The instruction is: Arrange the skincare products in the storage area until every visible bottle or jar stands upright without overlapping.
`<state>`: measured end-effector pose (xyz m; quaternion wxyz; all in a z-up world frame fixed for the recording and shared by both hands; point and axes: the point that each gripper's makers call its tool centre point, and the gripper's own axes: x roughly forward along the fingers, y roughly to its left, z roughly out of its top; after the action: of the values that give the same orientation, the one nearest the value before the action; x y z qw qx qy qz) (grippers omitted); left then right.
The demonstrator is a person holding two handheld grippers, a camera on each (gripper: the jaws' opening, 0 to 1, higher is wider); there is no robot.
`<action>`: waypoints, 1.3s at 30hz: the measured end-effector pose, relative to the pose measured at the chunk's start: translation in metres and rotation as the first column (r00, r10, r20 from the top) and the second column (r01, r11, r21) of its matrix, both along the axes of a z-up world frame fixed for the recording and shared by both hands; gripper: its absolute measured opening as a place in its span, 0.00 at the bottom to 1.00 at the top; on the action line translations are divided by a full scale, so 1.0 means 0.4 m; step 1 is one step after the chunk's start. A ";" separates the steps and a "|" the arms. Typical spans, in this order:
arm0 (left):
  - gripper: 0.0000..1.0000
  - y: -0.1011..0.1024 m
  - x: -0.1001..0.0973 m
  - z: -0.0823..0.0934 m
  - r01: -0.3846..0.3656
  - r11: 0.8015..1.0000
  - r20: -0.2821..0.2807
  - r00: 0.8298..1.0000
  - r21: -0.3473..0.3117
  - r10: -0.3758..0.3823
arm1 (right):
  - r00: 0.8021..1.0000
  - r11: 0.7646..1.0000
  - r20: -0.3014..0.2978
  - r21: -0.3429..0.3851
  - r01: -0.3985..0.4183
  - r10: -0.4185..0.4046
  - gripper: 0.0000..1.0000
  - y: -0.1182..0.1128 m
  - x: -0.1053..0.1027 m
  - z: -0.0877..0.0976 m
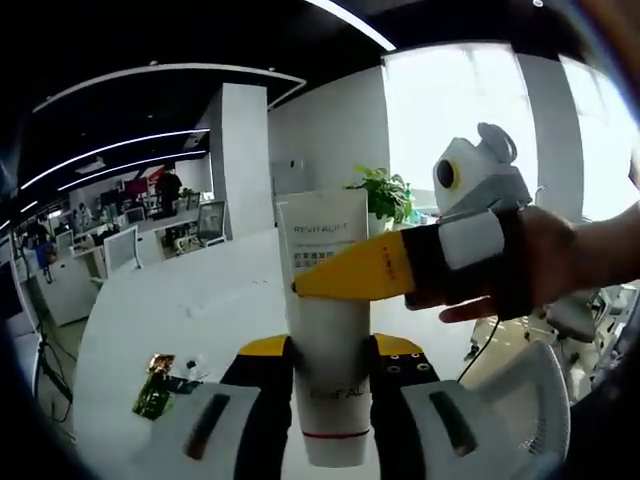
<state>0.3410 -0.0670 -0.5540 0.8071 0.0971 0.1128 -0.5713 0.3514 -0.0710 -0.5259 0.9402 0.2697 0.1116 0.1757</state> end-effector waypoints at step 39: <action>0.63 0.095 -0.022 0.049 0.245 0.949 -0.213 0.934 -0.199 -0.286 | 0.939 0.908 0.033 -0.268 -0.320 0.341 0.03 0.074 -0.046 -0.009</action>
<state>0.3321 -0.0290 -0.5346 0.7078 -0.0270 0.1462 -0.6906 0.3331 -0.0416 -0.5293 0.9275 0.1146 0.1403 0.3269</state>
